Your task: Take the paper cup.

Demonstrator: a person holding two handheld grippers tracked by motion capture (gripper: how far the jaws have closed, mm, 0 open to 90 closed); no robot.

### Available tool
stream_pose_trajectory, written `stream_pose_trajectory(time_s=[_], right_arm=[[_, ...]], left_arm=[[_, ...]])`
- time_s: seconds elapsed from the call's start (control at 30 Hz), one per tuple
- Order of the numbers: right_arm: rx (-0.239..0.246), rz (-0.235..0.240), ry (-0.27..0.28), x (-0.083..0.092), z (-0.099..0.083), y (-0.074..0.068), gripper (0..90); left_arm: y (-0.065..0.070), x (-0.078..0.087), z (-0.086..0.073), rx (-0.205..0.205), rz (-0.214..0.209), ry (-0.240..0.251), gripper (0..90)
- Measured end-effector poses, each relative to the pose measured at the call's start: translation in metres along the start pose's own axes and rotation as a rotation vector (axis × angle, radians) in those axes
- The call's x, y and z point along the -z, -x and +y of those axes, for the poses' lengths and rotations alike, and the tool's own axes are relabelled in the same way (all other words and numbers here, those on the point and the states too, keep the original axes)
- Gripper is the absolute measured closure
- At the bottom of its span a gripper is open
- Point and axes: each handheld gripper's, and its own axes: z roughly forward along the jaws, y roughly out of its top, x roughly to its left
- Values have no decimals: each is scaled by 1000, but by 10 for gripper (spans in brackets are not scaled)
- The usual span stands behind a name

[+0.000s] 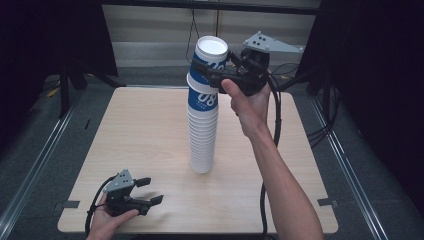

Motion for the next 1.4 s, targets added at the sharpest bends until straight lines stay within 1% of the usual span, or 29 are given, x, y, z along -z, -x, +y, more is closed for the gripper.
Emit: stream_pose_trajectory(time_s=[0.17, 0.37, 0.4, 0.5, 0.6, 0.77, 0.9, 1.07, 1.2, 1.4], right_arm=[[-6, -2, 6, 3, 3, 1, 266], [-18, 1, 37, 10, 7, 2, 267], [-18, -7, 38, 12, 9, 3, 267], [-20, -13, 35, 14, 10, 3, 268], [-21, -14, 44, 19, 11, 5, 269], [-19, -27, 41, 27, 12, 7, 269], [-21, -41, 38, 35, 10, 10, 269], [-29, -56, 52, 47, 6, 16, 270], [-27, -65, 55, 53, 5, 17, 270], [-29, -81, 58, 68, -6, 20, 270]], left_arm=[[0, 0, 0, 2, -1, 3, 192], [0, 0, 0, 2, -2, 4, 192], [0, 1, 0, 1, -1, 3, 192], [0, 0, 0, 2, -1, 4, 192], [0, -1, 1, -3, -3, 0, 192], [1, -1, 0, -4, -2, 1, 192], [1, 0, 1, -5, -1, 2, 192], [1, 0, 1, -7, -2, 6, 190], [1, 1, 2, -8, -1, 16, 189], [2, 2, 4, -4, -2, 24, 177]])
